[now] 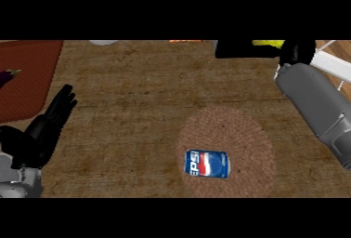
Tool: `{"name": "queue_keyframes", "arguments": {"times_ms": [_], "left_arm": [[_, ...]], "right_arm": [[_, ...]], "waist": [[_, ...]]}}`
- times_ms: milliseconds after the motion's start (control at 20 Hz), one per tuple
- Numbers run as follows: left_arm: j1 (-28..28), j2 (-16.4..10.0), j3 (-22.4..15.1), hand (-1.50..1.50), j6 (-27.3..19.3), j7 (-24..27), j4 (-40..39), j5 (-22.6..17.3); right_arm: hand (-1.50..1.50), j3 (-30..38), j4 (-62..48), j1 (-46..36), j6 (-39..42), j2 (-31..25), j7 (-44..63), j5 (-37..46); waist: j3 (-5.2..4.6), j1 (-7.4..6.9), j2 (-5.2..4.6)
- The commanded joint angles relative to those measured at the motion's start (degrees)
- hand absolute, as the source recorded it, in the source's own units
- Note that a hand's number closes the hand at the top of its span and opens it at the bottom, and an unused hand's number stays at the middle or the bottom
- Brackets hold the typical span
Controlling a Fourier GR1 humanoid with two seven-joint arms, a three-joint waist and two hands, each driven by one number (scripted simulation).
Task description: Pick the pear from the placemat and place it in the tiered shelf
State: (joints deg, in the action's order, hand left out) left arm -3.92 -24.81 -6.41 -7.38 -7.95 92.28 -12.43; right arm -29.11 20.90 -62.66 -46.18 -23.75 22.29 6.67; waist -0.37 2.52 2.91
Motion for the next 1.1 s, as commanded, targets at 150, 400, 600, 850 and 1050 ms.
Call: {"name": "queue_keyframes", "arguments": {"times_ms": [150, 400, 600, 850, 1050], "left_arm": [[0.05, 0.14, 1.20, 0.00, 0.42, 0.96, 0.12, -0.62], [0.87, 0.51, 2.43, 0.00, 2.12, 4.12, -1.80, -1.04], [0.52, 1.12, 1.12, 0.00, 0.55, 1.05, 1.33, -0.45], [-1.25, 1.18, 1.32, 0.00, 0.85, -0.02, 1.45, -0.04], [0.95, 0.63, 1.34, 0.00, 1.11, 0.84, 2.85, 0.07]], "right_arm": [[1.50, -8.82, -4.71, -17.88, -0.98, 1.40, 22.62, 11.57], [1.50, -8.95, -1.65, -24.05, 0.46, 0.44, 31.73, 14.36], [1.50, 2.71, 7.94, -25.99, -11.99, -1.13, 25.19, 5.13], [1.50, 8.60, 15.42, -19.03, -13.78, -4.97, 17.56, 1.88], [1.50, -7.98, -0.56, -13.51, 3.13, -9.12, 18.70, 15.95]], "waist": [[-0.12, -0.15, -0.62], [0.20, -0.55, -1.67], [0.73, -1.34, -1.62], [0.48, -1.77, -2.66], [-0.70, -0.21, -2.57]]}}
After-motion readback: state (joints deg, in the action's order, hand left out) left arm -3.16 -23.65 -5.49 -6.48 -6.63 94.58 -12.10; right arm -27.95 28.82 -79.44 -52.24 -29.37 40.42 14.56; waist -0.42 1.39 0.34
